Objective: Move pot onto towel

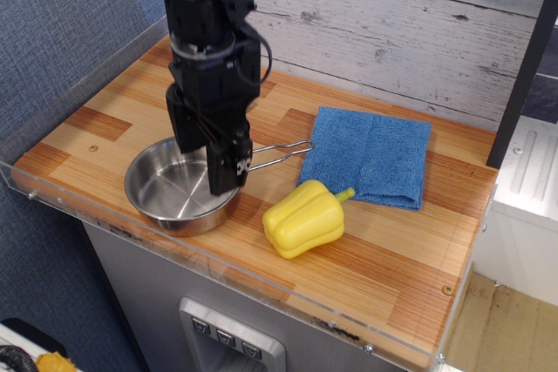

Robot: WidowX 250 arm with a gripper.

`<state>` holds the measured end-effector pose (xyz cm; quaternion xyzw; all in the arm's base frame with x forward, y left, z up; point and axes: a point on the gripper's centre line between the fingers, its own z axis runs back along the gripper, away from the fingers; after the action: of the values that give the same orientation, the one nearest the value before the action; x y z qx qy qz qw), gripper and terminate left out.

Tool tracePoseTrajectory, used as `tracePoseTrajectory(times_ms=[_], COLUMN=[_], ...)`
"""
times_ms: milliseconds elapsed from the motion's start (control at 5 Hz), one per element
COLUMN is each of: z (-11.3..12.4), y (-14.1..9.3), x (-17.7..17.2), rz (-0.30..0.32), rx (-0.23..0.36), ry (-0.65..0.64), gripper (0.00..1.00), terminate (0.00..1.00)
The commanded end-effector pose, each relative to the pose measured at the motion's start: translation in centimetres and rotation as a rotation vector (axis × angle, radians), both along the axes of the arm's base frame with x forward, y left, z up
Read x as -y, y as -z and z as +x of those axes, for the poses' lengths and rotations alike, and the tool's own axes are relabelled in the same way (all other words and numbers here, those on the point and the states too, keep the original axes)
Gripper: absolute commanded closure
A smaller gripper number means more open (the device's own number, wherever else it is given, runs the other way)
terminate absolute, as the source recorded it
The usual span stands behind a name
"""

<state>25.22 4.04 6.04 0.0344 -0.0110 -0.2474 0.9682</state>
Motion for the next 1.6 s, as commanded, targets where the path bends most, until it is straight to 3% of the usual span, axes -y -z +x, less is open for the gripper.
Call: tracePoseTrajectory(times_ms=[0,200,400,1000,1400], z=[0.0,-0.1,0.1,0.1,0.1], y=[3.9,5.7,5.8,3.0,-1.1], x=[0.6,0.8,1.0,0.4,-1.7], rz=[0.029,0.036,0.04,0.027,-0.039], rx=[-0.037,-0.066,-0.045,0.029,0.071], ry=[0.037,0.049,0.064,0.085,0.047], gripper=[0.0,0.0,1.0,1.0,1.0], terminate=[0.0,0.0,0.0,0.0,0.0])
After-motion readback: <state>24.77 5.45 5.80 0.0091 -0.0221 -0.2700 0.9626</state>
